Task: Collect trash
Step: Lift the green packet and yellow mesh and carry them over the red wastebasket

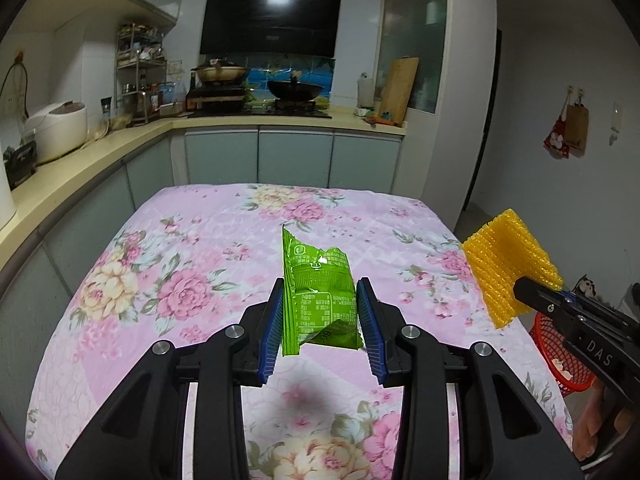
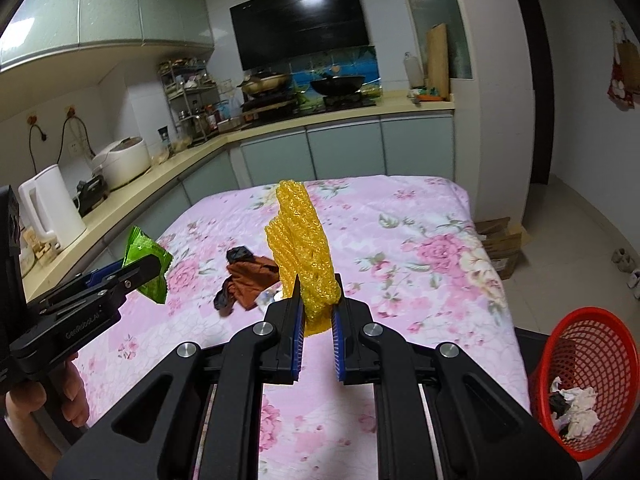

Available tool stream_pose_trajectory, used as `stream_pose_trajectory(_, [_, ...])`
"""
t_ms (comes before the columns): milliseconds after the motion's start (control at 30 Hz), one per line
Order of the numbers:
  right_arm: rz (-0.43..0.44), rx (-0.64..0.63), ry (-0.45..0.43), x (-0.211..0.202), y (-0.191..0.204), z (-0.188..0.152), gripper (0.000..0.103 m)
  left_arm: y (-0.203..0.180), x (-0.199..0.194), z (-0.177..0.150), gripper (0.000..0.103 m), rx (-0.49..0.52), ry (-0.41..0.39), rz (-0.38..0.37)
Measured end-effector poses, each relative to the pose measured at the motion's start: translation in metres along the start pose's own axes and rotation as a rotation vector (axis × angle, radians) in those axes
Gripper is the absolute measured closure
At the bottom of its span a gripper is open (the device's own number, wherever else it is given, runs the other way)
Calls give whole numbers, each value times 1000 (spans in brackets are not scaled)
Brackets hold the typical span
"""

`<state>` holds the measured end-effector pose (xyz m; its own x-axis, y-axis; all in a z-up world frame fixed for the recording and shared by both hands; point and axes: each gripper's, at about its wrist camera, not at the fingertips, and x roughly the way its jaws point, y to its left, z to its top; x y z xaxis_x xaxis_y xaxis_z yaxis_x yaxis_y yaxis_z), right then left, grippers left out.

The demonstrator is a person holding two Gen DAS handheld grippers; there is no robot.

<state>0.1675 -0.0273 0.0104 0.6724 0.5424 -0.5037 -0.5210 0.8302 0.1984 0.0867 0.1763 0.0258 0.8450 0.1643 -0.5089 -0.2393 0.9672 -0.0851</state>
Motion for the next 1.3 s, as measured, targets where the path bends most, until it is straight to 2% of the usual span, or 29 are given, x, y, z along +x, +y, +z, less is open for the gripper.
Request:
stream_pose_trajectory(467, [-75,70,-60,-30,-42,1,91,-57,1,12,69,111,-28,-79])
stream_pose_trajectory(967, [-227,167,-107,-70,-101,-13,91,-138,17,4,69,216,0,-243])
stream_pose_trajectory(1300, [-337,222,-103,-92,-135,-30,91,-186,28,-9,69,259,37,-344])
